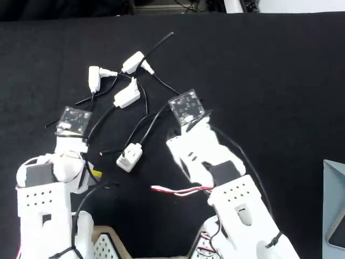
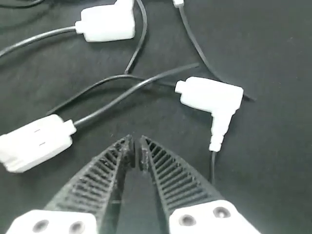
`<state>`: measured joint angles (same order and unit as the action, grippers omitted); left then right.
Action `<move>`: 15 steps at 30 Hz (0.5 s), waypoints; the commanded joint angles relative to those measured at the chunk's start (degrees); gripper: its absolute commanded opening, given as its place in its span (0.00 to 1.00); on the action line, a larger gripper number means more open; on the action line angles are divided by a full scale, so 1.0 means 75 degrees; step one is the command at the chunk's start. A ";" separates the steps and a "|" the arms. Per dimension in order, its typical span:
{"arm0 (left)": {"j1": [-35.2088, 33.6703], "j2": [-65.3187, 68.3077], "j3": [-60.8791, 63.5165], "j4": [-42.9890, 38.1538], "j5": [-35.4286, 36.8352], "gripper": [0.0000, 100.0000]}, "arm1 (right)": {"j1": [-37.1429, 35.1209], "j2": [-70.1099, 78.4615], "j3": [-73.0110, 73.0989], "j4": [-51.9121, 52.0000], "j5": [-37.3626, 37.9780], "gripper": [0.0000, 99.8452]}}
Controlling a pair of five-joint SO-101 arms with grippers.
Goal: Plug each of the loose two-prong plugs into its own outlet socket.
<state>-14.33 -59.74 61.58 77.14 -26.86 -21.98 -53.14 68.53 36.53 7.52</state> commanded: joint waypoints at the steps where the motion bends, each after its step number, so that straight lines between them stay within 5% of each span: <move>1: 0.0627 0.0574 -0.0451 0.0082 -0.0258 0.30 | 0.0223 -0.0147 -0.0018 -0.0199 -0.0059 0.01; 5: 0.1284 0.1911 -0.0639 -0.0234 0.0047 0.38 | 0.0211 -0.0147 0.0006 -0.0199 -0.0059 0.01; 15: 0.1975 0.5040 -0.1577 -0.2884 0.1864 0.38 | 0.0223 -0.0147 0.0018 -0.0199 -0.0059 0.01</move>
<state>-1.14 -26.15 53.05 61.23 -16.75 -21.01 -53.14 69.05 36.26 7.52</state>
